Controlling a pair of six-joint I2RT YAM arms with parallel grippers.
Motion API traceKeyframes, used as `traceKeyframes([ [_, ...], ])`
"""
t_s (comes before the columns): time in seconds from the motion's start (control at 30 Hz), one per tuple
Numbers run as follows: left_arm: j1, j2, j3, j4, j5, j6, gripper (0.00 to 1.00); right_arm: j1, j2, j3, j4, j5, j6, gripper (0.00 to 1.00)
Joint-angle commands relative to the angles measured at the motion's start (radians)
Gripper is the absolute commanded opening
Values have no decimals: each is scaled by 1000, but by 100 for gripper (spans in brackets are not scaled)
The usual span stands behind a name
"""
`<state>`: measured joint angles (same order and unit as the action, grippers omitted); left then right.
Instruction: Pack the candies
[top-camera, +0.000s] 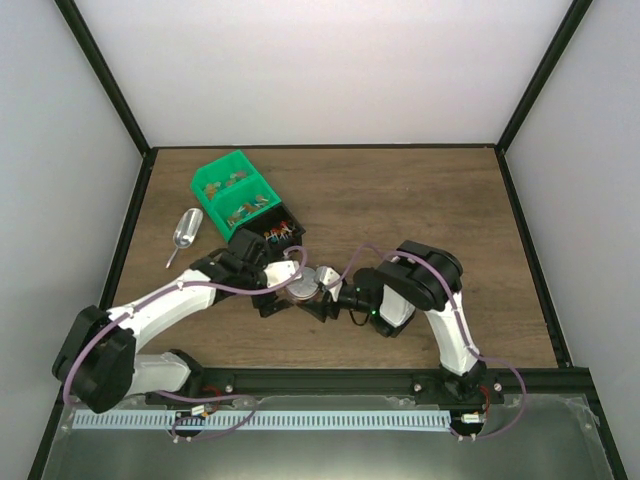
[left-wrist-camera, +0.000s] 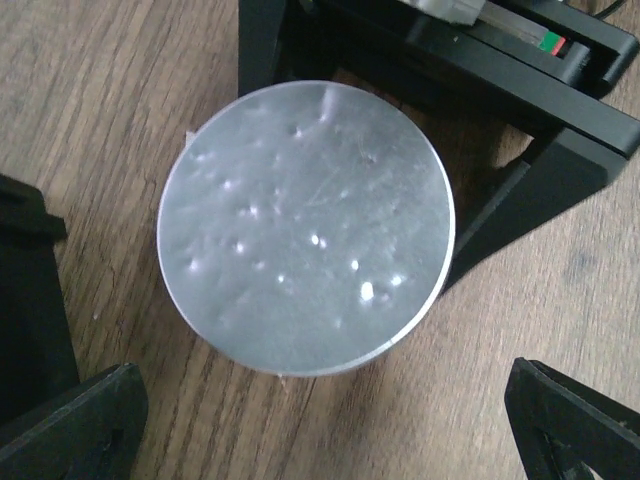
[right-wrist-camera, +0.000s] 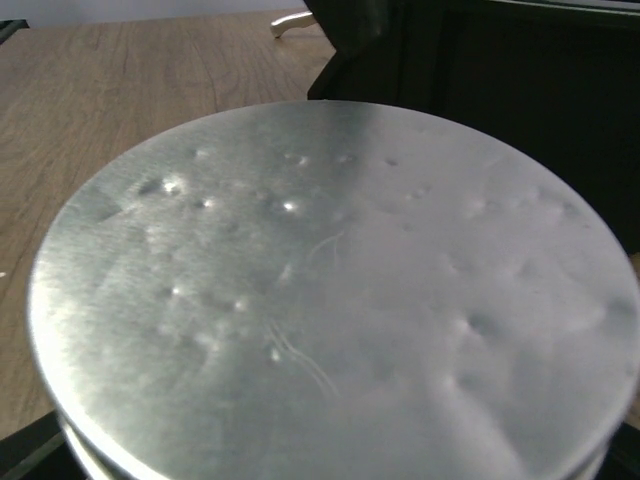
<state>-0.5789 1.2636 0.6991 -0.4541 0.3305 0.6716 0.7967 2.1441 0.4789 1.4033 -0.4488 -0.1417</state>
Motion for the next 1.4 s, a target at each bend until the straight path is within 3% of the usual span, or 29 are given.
traceKeyframes([
  [0.0, -35, 26, -10, 82, -36, -28, 100, 15, -28, -37, -97, -52, -3, 83],
  [0.6, -68, 51, -18, 122, -146, -52, 98, 35, -28, -49, -90, -96, -65, 81],
  [1.03, 85, 3, -54, 67, -93, 23, 96, 53, -20, -50, -91, -95, -81, 80],
  [1.13, 71, -43, -63, -26, 23, 98, 96, 53, -11, -43, -92, -89, -63, 80],
  [1.2, 40, -54, -54, -45, 70, 69, 97, 53, -9, -40, -92, -85, -57, 80],
  [1.37, -68, -44, -40, 32, 10, -34, 99, 53, -9, -39, -94, -85, -54, 80],
])
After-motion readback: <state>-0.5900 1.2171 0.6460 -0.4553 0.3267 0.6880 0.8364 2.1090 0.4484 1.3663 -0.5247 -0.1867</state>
